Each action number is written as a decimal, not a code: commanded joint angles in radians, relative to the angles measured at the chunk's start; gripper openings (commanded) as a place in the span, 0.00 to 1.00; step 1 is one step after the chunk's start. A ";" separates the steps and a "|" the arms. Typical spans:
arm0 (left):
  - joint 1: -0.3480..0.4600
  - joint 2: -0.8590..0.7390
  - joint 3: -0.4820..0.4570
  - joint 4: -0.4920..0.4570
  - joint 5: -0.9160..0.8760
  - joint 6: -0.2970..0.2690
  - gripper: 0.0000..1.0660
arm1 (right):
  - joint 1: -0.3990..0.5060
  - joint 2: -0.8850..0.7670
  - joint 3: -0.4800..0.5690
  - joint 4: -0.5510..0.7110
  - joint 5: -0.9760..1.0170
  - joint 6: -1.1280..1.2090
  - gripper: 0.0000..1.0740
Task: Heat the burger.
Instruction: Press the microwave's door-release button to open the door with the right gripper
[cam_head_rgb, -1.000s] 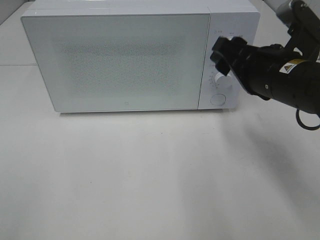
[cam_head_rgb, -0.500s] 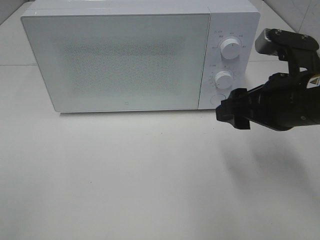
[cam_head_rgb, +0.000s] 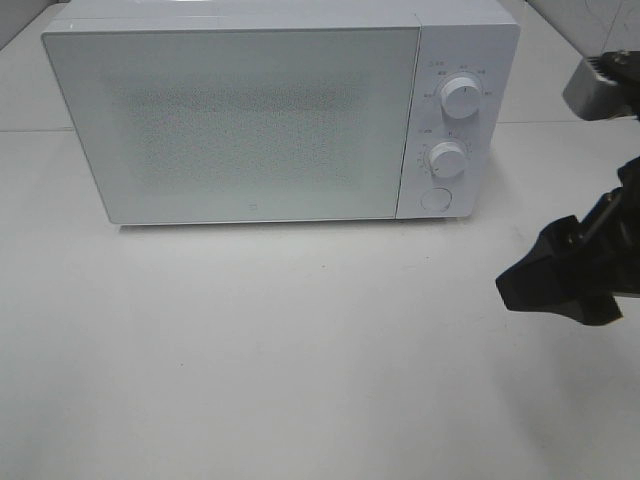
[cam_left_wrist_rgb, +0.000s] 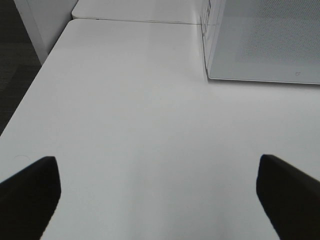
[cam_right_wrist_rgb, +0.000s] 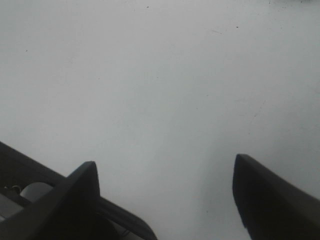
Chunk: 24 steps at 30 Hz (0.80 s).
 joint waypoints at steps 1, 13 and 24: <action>0.002 -0.018 0.003 -0.001 -0.014 -0.003 0.95 | -0.004 -0.099 -0.007 -0.010 0.100 -0.011 0.67; 0.002 -0.018 0.003 -0.001 -0.014 -0.003 0.95 | -0.011 -0.443 -0.007 -0.051 0.211 0.041 0.67; 0.002 -0.018 0.003 -0.001 -0.014 -0.003 0.95 | -0.211 -0.805 0.000 -0.131 0.289 0.167 0.67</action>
